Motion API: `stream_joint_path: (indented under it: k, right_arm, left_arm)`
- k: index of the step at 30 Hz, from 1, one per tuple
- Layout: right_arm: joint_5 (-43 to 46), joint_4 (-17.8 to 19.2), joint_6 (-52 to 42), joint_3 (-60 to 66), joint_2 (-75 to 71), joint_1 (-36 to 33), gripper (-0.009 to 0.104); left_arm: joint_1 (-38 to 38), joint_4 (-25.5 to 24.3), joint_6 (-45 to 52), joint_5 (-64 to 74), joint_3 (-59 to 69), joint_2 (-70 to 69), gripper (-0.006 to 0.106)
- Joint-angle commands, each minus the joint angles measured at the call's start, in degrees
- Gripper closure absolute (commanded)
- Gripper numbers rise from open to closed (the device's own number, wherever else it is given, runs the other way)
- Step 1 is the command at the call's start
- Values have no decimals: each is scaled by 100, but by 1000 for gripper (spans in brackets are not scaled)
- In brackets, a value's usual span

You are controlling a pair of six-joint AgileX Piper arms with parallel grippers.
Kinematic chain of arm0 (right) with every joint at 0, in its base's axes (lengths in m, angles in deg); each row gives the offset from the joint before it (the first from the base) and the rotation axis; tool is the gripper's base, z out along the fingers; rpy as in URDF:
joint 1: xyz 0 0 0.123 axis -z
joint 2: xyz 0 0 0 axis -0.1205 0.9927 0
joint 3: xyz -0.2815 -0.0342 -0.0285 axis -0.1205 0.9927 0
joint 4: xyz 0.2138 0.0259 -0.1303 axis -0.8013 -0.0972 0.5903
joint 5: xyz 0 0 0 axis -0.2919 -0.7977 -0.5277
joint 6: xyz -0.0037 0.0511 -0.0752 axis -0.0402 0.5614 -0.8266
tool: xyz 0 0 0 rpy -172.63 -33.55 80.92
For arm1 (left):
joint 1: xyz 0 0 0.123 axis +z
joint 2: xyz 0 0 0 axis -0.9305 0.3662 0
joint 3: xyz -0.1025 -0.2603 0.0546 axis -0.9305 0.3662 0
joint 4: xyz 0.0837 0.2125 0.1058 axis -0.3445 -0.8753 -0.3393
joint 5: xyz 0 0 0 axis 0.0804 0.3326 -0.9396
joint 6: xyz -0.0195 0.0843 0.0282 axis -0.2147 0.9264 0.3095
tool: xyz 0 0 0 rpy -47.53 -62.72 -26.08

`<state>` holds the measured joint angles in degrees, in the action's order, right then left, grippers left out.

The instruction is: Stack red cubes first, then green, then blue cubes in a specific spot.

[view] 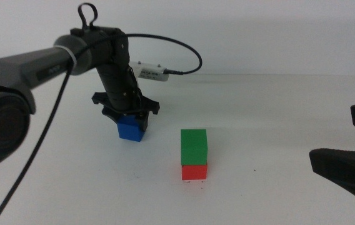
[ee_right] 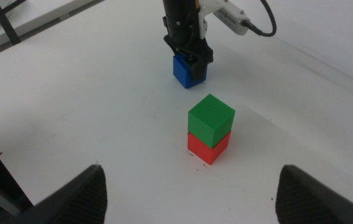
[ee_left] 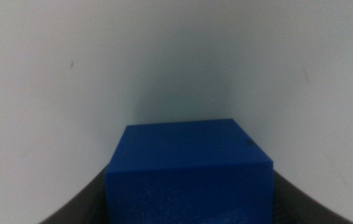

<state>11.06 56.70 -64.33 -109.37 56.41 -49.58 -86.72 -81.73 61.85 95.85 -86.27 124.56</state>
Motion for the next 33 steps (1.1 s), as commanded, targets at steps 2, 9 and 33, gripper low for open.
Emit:
stream_joint_path:
  k: [2, 9, 33]
  right_arm:
    - [37, 49, -14, 26, -29, 0, 4]
    - [48, 49, -14, 26, -29, 0, 4]
    - [46, 49, 36, 26, -29, 0, 4]
  left_arm:
    - [-44, -31, -37, 394, 40, -677, 103]
    - [-1134, -368, -2220, 256, 1225, -2812, 102]
    - [-2360, -1217, -4270, -69, 513, -1712, 102]
